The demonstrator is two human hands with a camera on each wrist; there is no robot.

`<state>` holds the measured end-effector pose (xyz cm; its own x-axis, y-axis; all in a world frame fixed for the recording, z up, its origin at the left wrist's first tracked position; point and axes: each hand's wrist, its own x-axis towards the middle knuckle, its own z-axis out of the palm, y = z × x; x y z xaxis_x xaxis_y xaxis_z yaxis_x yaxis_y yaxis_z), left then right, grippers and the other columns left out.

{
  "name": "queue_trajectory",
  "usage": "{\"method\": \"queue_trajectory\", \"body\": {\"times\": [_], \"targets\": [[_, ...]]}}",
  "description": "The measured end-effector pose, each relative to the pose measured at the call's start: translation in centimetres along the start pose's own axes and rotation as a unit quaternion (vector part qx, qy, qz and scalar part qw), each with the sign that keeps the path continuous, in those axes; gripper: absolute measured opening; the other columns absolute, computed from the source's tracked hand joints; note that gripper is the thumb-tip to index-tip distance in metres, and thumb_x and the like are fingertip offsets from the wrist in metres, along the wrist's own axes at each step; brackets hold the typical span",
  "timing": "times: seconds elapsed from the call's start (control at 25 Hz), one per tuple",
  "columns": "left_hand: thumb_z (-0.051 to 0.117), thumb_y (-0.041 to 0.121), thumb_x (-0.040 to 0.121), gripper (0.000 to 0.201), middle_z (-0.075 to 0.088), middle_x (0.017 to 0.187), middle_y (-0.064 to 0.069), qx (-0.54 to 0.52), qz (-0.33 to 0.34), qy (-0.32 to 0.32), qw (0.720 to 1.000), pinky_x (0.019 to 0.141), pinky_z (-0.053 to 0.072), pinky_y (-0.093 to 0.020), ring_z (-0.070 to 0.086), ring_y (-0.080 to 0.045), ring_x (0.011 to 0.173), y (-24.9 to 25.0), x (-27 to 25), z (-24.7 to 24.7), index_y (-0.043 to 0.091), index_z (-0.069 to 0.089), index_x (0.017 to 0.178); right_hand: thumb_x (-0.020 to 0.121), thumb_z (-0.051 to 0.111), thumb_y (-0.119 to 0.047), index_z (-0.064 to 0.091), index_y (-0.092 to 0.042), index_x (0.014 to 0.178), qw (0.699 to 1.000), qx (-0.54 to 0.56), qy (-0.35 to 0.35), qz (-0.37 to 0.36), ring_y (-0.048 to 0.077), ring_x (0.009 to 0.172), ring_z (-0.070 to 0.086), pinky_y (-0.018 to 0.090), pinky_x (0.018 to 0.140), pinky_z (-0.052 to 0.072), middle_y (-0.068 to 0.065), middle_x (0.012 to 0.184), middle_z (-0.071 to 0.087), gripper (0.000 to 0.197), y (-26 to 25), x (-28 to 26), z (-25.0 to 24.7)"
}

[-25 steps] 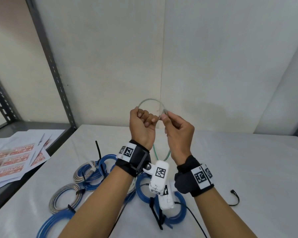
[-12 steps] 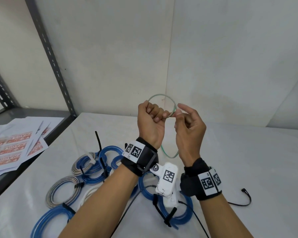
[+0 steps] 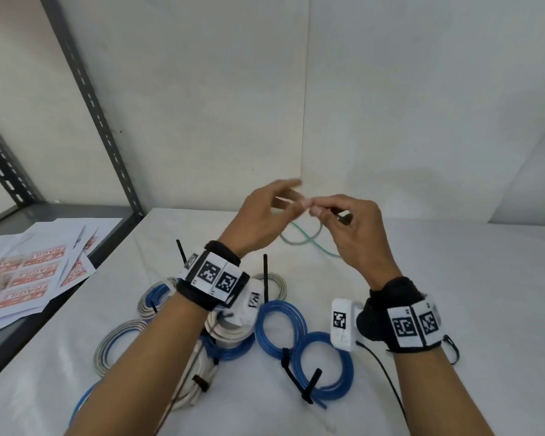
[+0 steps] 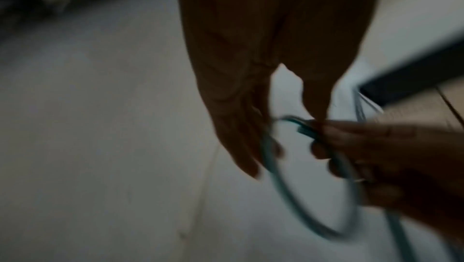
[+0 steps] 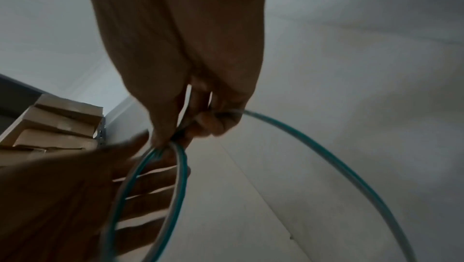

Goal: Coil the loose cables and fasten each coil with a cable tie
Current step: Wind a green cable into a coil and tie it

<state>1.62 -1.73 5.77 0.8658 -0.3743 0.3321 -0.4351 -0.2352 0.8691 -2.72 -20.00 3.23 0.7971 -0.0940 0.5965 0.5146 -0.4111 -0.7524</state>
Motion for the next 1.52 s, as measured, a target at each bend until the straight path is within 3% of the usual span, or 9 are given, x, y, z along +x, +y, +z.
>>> {"method": "queue_trajectory", "body": {"times": [0.12, 0.28, 0.4, 0.56, 0.72, 0.88, 1.16, 1.32, 1.52], "targets": [[0.077, 0.029, 0.089, 0.022, 0.078, 0.084, 0.0, 0.184, 0.049, -0.119, 0.974, 0.079, 0.06, -0.039, 0.073, -0.016, 0.078, 1.0, -0.3, -1.7, 0.016, 0.079, 0.106, 0.09, 0.076, -0.02, 0.076, -0.023, 0.097, 0.997, -0.037, -0.068, 0.003, 0.009, 0.085, 0.067, 0.021, 0.068, 0.045, -0.01, 0.088, 0.076, 0.007, -0.2, -0.2, 0.0], [0.08, 0.035, 0.086, 0.021, 0.074, 0.07, -0.001, 0.231, 0.029, -0.118, 0.965, 0.063, 0.06, -0.044, 0.071, -0.024, 0.066, 1.7, -0.6, -2.4, 0.014, 0.081, 0.087, 0.087, 0.078, -0.018, 0.071, -0.017, 0.089, 0.997, -0.03, -0.07, 0.006, 0.008, 0.079, 0.066, 0.015, 0.063, 0.042, -0.008, 0.081, 0.073, 0.008, -0.7, -0.4, 0.2], [0.08, 0.033, 0.086, 0.025, 0.076, 0.073, -0.006, 0.152, 0.008, -0.069, 0.986, 0.063, 0.061, -0.03, 0.074, -0.015, 0.069, 1.8, -1.0, -2.4, 0.008, 0.081, 0.09, 0.089, 0.076, -0.021, 0.073, -0.02, 0.089, 0.999, 0.0, -0.043, -0.007, 0.009, 0.083, 0.069, 0.021, 0.065, 0.049, -0.009, 0.084, 0.074, 0.004, -1.2, -0.6, 0.7], [0.078, 0.022, 0.088, 0.022, 0.077, 0.081, -0.013, -0.02, -0.026, 0.032, 0.999, 0.069, 0.06, -0.035, 0.075, -0.024, 0.075, 0.8, -1.5, -2.5, 0.003, 0.078, 0.098, 0.09, 0.077, -0.018, 0.075, -0.019, 0.092, 0.998, 0.065, 0.01, 0.012, 0.015, 0.082, 0.073, 0.04, 0.07, 0.061, -0.005, 0.085, 0.077, 0.003, -1.3, -0.5, 0.9], [0.072, 0.016, 0.093, 0.023, 0.075, 0.087, -0.019, -0.137, -0.036, 0.092, 0.986, 0.075, 0.062, -0.038, 0.073, -0.026, 0.076, -0.2, -2.5, -1.5, -0.004, 0.074, 0.104, 0.087, 0.078, -0.007, 0.075, -0.013, 0.097, 0.988, 0.149, 0.011, 0.033, 0.024, 0.078, 0.076, 0.032, 0.072, 0.059, 0.004, 0.086, 0.078, 0.011, -1.0, -0.4, 1.4], [0.066, 0.033, 0.097, 0.031, 0.073, 0.096, -0.008, 0.017, -0.022, -0.006, 1.0, 0.079, 0.062, -0.038, 0.073, -0.021, 0.082, -0.5, -2.7, -1.3, 0.013, 0.063, 0.12, 0.088, 0.078, -0.011, 0.078, -0.016, 0.091, 0.998, 0.046, -0.04, 0.004, 0.012, 0.078, 0.072, 0.025, 0.073, 0.056, -0.005, 0.083, 0.077, 0.006, -0.5, -0.4, 0.7], [0.036, 0.041, 0.109, 0.05, 0.035, 0.068, 0.001, 0.086, -0.013, -0.105, 0.991, 0.063, 0.04, -0.036, 0.037, -0.015, 0.061, 1.1, -2.6, -0.7, 0.003, 0.047, 0.078, 0.085, 0.08, -0.016, 0.079, -0.016, 0.086, 0.998, 0.03, -0.058, -0.017, 0.01, 0.077, 0.071, 0.022, 0.067, 0.053, -0.008, 0.081, 0.076, 0.002, -1.2, -0.6, 0.4], [0.036, 0.038, 0.11, 0.046, 0.03, 0.067, -0.001, 0.022, 0.006, -0.08, 0.997, 0.063, 0.043, -0.034, 0.032, -0.014, 0.06, 1.1, -2.6, -0.7, 0.012, 0.043, 0.073, 0.085, 0.081, -0.021, 0.077, -0.024, 0.085, 0.999, 0.049, 0.017, -0.013, 0.021, 0.071, 0.068, 0.034, 0.059, 0.052, -0.011, 0.08, 0.075, 0.005, -1.7, -0.6, 0.2], [0.034, 0.032, 0.111, 0.041, 0.029, 0.065, 0.006, -0.105, 0.026, 0.035, 0.994, 0.061, 0.041, -0.029, 0.03, -0.009, 0.058, 0.9, -2.3, 0.2, 0.016, 0.04, 0.074, 0.087, 0.078, -0.013, 0.076, -0.011, 0.099, 0.988, 0.154, -0.001, 0.026, 0.024, 0.078, 0.074, 0.027, 0.058, 0.055, 0.003, 0.087, 0.078, 0.013, -1.7, -0.8, 1.5]]}}
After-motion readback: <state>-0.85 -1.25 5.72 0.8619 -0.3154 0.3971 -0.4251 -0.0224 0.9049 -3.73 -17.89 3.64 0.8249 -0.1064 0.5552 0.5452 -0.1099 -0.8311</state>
